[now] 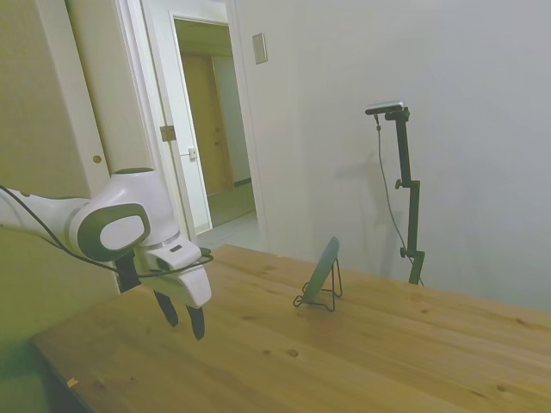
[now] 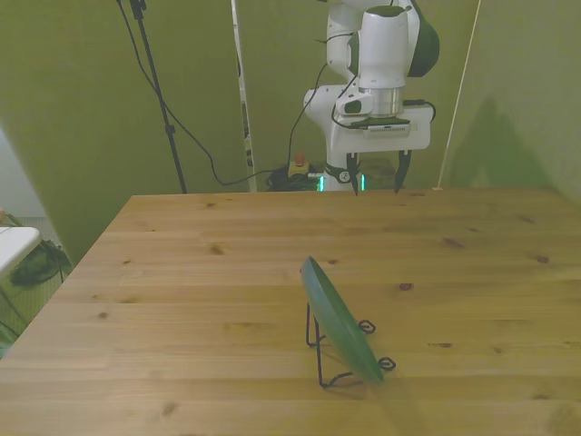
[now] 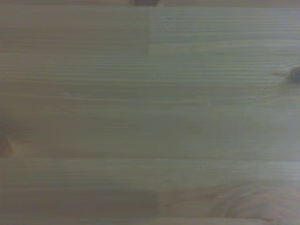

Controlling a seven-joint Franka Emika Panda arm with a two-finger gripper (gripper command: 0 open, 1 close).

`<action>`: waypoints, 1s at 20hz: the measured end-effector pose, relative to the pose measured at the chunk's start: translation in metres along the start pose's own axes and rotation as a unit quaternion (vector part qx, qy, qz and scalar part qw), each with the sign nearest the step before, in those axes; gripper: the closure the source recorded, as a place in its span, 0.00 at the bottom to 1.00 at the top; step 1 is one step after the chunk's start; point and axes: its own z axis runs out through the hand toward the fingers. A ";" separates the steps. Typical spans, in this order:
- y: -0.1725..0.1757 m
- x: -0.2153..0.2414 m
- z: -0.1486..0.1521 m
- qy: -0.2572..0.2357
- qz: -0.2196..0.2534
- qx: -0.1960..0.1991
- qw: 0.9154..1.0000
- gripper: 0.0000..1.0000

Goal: Unload the plate

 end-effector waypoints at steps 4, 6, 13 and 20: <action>0.011 0.018 -0.009 0.007 0.014 0.011 1.000 0.00; 0.021 0.041 -0.031 0.028 0.035 0.023 0.999 0.00; 0.003 0.125 -0.112 0.093 0.073 0.070 0.991 0.00; -0.075 0.187 -0.124 0.086 0.069 0.057 0.992 0.00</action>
